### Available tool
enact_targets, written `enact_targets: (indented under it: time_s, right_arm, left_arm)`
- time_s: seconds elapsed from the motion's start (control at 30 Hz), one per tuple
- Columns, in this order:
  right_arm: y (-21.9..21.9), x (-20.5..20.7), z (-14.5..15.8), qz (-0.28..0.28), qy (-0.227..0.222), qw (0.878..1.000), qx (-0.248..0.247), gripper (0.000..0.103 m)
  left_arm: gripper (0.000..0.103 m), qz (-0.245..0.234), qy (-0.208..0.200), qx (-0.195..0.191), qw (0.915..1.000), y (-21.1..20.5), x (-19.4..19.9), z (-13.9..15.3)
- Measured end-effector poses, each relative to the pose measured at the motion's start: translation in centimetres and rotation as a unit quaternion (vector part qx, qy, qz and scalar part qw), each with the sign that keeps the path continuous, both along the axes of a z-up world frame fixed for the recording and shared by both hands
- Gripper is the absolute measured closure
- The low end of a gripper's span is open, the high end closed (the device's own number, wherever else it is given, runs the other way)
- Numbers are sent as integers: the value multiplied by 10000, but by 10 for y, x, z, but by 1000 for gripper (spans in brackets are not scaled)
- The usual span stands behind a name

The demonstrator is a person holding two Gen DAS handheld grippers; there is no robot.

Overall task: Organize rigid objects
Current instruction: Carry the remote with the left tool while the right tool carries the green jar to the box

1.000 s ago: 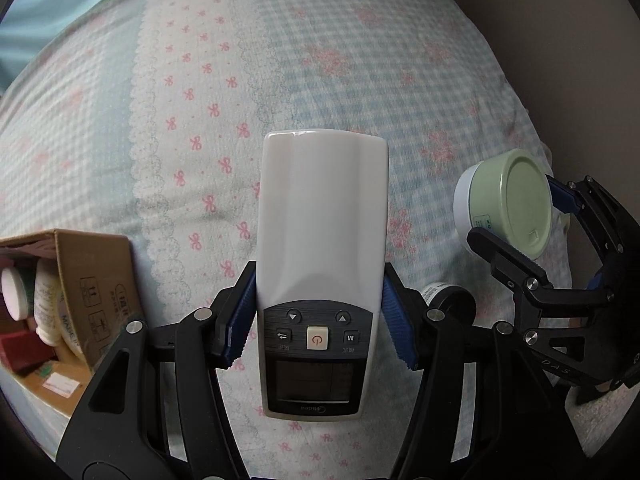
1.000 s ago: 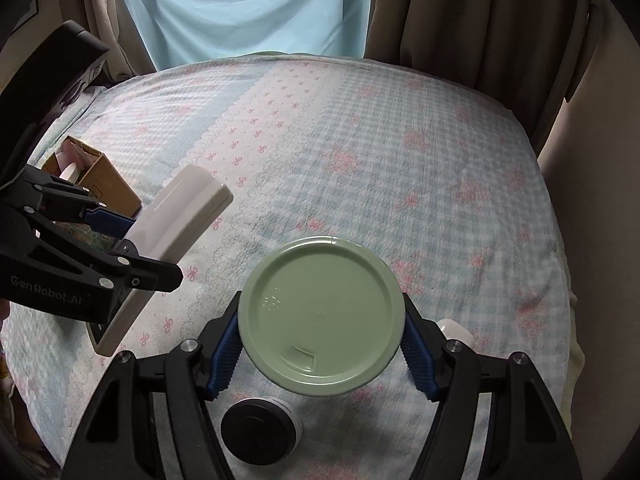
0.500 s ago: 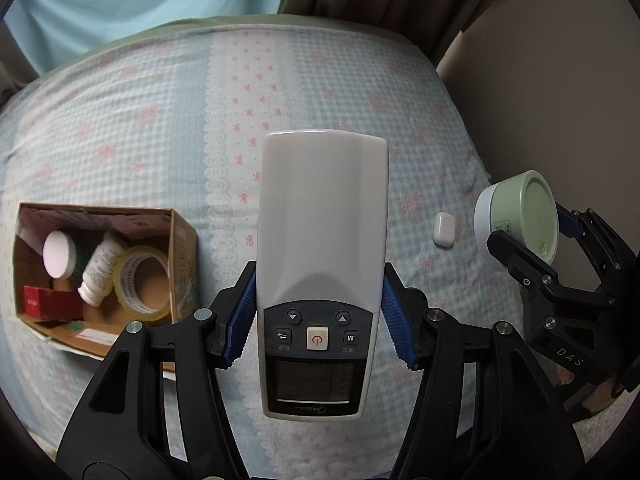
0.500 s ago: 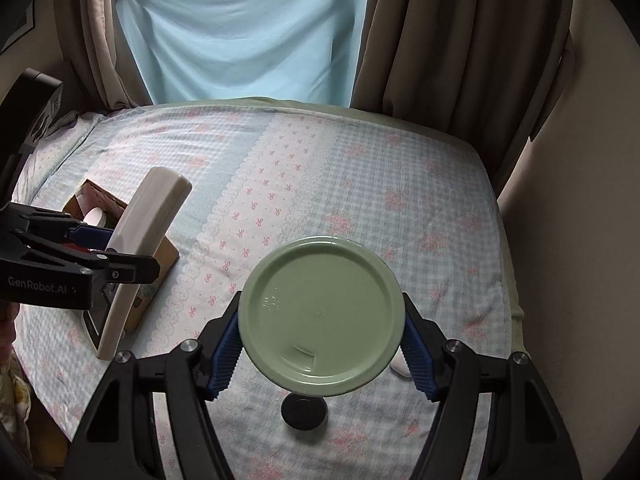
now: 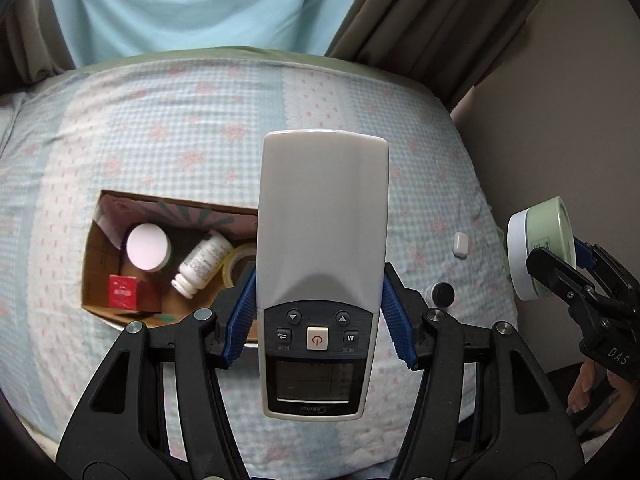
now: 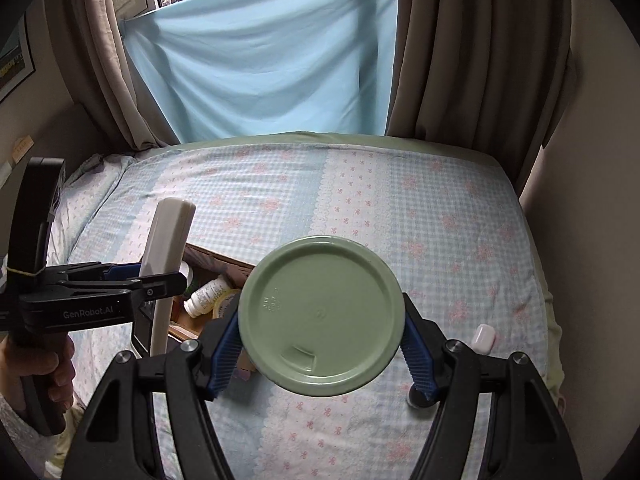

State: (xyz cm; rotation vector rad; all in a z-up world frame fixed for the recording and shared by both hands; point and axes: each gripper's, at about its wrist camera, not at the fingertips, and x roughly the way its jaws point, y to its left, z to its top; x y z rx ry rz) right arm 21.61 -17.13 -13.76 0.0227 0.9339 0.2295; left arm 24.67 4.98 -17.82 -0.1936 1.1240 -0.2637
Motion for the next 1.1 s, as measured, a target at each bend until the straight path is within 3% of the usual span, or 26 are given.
enact_targets:
  time_s: [0.27, 0.53, 0.9, 1.0, 1.1]
  right_arm:
    - [79, 9, -12, -155, 298, 9987, 395, 37]
    - [128, 32, -44, -287, 598, 9964, 529, 37]
    - [173, 67, -120, -330, 1314, 9906, 202, 37]
    - [176, 75, -143, -409, 1548, 9870, 146, 37]
    - [181, 82, -164, -455, 1764, 9833, 45, 37]
  left_arm:
    - [48, 112, -102, 64, 9999, 98, 19, 1]
    - [48, 8, -16, 311, 9995, 160, 48, -20]
    - [48, -794, 301, 763, 9935, 183, 96, -92]
    - [48, -1209, 358, 1054, 9864, 177, 107, -111]
    - [48, -1776, 306, 1387, 9738, 164, 115, -126]
